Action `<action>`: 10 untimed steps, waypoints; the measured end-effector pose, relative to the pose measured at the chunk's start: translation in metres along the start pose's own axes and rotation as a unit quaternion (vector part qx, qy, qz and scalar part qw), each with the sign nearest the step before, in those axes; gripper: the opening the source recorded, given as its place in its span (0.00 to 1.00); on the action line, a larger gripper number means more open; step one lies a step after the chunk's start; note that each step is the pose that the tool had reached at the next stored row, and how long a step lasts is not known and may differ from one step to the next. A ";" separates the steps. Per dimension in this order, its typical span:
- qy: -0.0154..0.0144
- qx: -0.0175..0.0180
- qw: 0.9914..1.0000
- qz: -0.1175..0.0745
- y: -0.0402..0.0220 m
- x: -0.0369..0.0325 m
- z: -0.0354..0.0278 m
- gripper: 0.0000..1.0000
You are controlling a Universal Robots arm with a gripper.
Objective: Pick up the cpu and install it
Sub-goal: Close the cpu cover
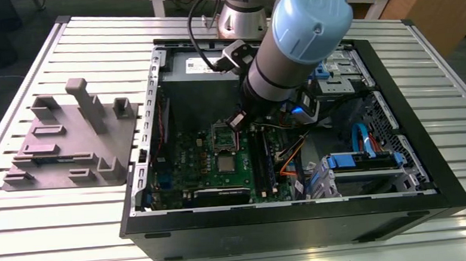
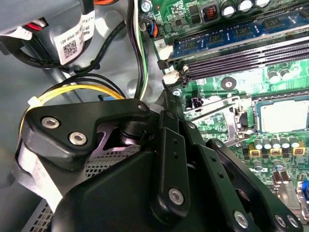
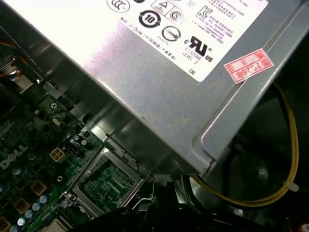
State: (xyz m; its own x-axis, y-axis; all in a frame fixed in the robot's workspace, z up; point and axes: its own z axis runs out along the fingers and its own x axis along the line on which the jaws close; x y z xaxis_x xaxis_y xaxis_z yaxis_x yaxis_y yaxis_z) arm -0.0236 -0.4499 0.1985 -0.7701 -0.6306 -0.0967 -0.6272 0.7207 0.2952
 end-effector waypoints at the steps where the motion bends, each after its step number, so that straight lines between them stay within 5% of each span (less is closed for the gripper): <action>1: 0.000 0.000 1.000 0.000 -0.0002 0.0001 0.0006 0.10; 7: 0.002 -0.001 1.000 -0.007 -0.0009 0.0004 0.0027 0.10; 10: 0.008 0.004 1.000 -0.009 -0.0010 0.0003 0.0029 0.10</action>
State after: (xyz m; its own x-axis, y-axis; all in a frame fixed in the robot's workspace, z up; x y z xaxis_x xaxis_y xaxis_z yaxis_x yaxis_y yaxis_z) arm -0.0235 -0.4500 0.1955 -0.7567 -0.6479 -0.0875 -0.6422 0.7115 0.2853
